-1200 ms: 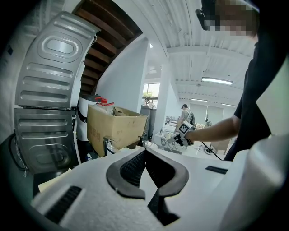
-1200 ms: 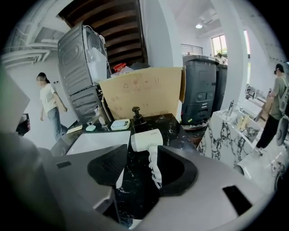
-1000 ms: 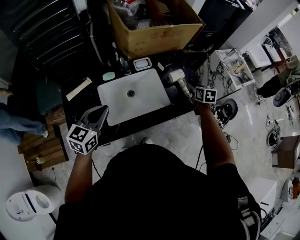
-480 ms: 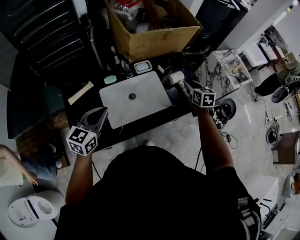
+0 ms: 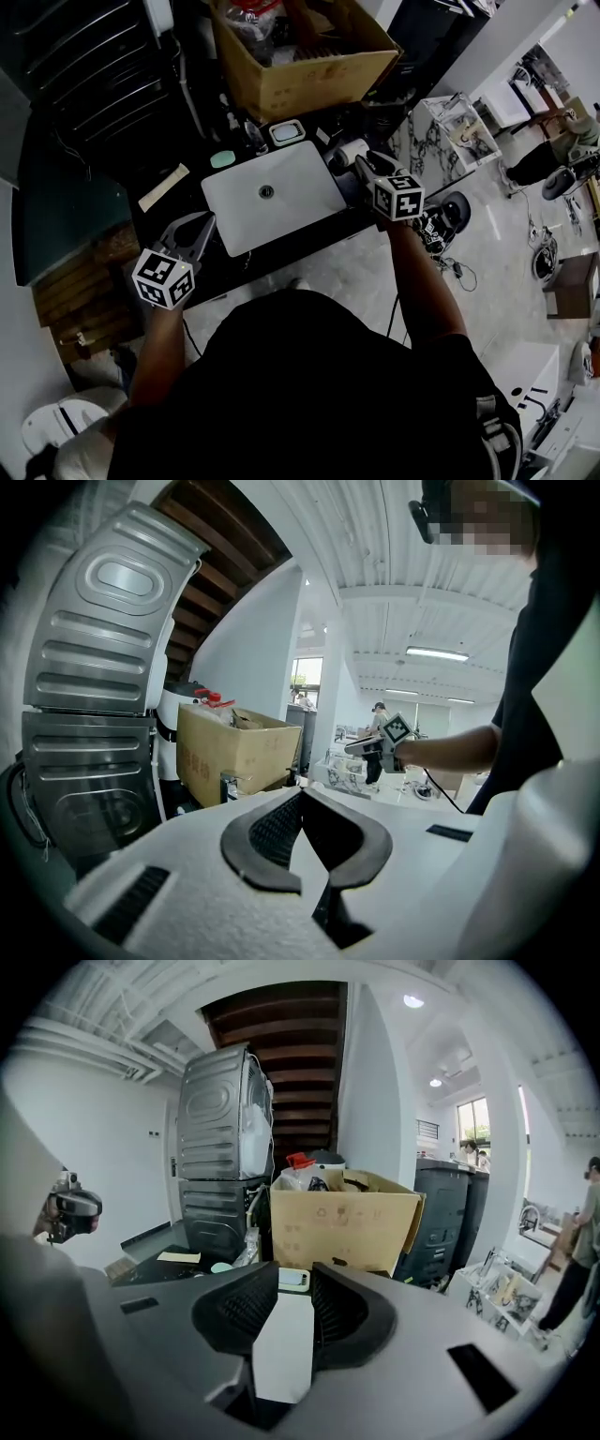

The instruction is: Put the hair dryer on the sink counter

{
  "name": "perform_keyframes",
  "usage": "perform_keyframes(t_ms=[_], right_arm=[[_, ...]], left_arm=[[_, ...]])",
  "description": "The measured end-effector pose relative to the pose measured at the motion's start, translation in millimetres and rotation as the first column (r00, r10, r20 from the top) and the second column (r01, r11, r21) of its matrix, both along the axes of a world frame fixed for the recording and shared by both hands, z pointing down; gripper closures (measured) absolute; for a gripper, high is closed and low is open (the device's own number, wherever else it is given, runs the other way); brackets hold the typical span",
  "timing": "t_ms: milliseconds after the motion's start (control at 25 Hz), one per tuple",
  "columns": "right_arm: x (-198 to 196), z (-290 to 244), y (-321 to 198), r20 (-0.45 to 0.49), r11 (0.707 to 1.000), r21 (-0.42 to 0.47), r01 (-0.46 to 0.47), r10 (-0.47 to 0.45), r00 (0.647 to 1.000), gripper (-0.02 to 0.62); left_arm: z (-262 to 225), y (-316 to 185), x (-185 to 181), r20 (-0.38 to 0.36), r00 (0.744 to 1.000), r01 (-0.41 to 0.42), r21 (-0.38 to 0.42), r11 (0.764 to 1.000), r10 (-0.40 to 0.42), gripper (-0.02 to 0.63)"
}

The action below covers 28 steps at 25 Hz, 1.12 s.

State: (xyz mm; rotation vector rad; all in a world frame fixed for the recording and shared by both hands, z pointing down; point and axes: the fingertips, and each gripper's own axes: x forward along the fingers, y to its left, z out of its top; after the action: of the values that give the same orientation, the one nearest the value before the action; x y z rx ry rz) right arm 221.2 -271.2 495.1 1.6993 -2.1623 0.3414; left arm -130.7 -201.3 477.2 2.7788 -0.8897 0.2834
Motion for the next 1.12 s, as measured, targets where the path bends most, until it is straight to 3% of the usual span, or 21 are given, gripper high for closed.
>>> perform_keyframes(t_ms=[600,1120], right_arm=[[-56.4,-17.3,24.4,0.0,0.998,0.053,0.032,-0.032,0.999,0.526],[-68.9,-25.7,45.4,-0.006,0.996,0.091,0.005,-0.005,1.0,0.551]], left_arm=[[-4.5,-5.3,-35.0,0.012,1.0,-0.023,0.008,1.0,0.023,0.592],[-4.7,-5.3,-36.3,0.003,0.998,-0.056,0.015,0.998,0.056,0.592]])
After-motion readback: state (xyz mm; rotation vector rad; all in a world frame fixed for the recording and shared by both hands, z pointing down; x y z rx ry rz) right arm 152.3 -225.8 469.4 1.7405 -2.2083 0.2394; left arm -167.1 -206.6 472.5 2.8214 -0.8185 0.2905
